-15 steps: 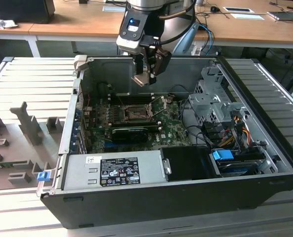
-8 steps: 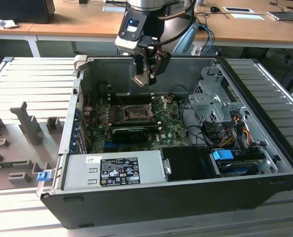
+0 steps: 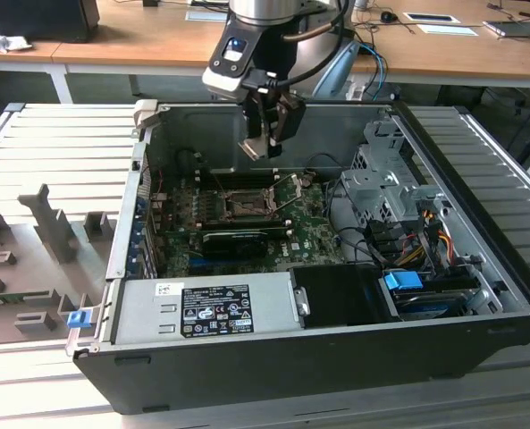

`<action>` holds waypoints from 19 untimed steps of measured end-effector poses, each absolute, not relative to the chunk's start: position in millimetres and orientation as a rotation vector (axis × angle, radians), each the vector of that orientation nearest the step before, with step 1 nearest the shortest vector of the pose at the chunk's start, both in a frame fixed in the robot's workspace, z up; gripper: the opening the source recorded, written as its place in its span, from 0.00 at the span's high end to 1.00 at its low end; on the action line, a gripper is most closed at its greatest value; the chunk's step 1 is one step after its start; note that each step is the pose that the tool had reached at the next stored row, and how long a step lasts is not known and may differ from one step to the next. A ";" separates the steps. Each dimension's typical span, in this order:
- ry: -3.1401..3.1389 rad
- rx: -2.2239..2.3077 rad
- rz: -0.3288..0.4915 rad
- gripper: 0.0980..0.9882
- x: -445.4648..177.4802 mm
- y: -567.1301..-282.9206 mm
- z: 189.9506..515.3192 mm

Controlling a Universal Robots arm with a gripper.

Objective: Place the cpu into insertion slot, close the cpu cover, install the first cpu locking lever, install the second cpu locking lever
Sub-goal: 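Place the cpu into insertion slot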

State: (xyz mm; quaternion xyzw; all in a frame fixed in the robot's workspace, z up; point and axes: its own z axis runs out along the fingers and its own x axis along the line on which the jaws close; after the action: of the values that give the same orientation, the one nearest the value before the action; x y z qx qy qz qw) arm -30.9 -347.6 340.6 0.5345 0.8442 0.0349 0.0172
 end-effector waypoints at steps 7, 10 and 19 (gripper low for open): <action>2.584 1.720 0.107 0.52 -30.9 -347.6 338.7; 2.562 1.751 0.106 0.52 -30.8 -347.6 338.3; 2.528 1.797 0.105 0.52 -30.8 -347.6 337.0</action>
State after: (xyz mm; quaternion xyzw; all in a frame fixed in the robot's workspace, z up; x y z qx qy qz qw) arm -30.8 -347.6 337.0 0.5791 0.8144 0.0339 0.0190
